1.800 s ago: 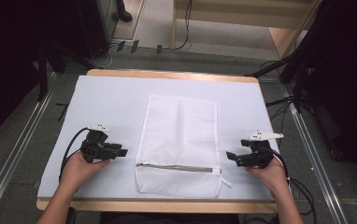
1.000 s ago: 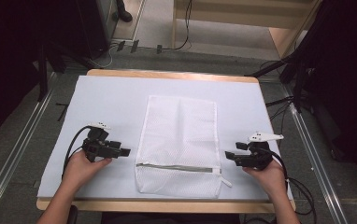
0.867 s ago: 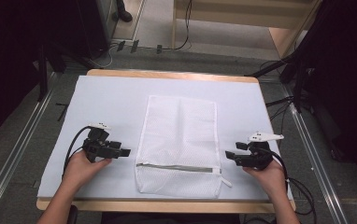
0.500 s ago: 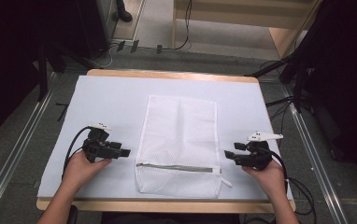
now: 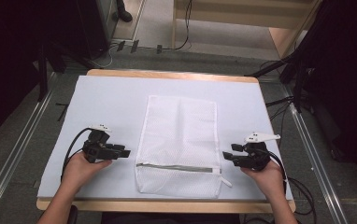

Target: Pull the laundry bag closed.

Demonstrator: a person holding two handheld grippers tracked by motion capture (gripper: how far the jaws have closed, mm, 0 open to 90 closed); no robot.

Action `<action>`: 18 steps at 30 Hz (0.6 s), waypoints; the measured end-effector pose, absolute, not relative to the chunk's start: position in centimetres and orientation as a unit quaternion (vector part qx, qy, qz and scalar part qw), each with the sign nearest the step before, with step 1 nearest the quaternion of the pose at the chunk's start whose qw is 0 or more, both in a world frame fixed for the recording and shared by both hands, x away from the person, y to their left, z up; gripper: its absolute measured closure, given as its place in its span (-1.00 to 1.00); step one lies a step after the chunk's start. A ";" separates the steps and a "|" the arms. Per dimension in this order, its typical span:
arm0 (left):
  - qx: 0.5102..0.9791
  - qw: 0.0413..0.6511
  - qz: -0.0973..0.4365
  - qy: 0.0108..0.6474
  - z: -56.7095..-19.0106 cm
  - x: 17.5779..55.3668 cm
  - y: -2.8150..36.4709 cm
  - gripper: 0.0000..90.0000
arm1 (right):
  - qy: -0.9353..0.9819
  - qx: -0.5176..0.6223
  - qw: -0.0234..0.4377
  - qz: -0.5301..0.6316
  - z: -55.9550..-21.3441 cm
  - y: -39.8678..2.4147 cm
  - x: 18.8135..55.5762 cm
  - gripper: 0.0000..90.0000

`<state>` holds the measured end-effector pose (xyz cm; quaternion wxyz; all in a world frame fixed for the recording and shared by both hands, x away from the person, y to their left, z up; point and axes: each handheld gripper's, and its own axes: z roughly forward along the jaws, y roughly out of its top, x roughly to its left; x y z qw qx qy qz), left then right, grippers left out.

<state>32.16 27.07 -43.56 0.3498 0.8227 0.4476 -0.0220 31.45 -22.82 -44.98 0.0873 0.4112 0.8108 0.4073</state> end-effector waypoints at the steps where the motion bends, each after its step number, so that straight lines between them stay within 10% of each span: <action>1: 0.823 0.350 -0.022 0.448 -43.6 32.2 27.1 0.31 | 0.812 0.410 0.084 0.407 -45.0 -22.8 31.4 0.07; 18: 0.822 0.347 -0.029 0.451 -43.2 32.0 26.9 0.37 | 0.818 0.386 0.074 0.419 -44.2 -21.1 30.9 0.19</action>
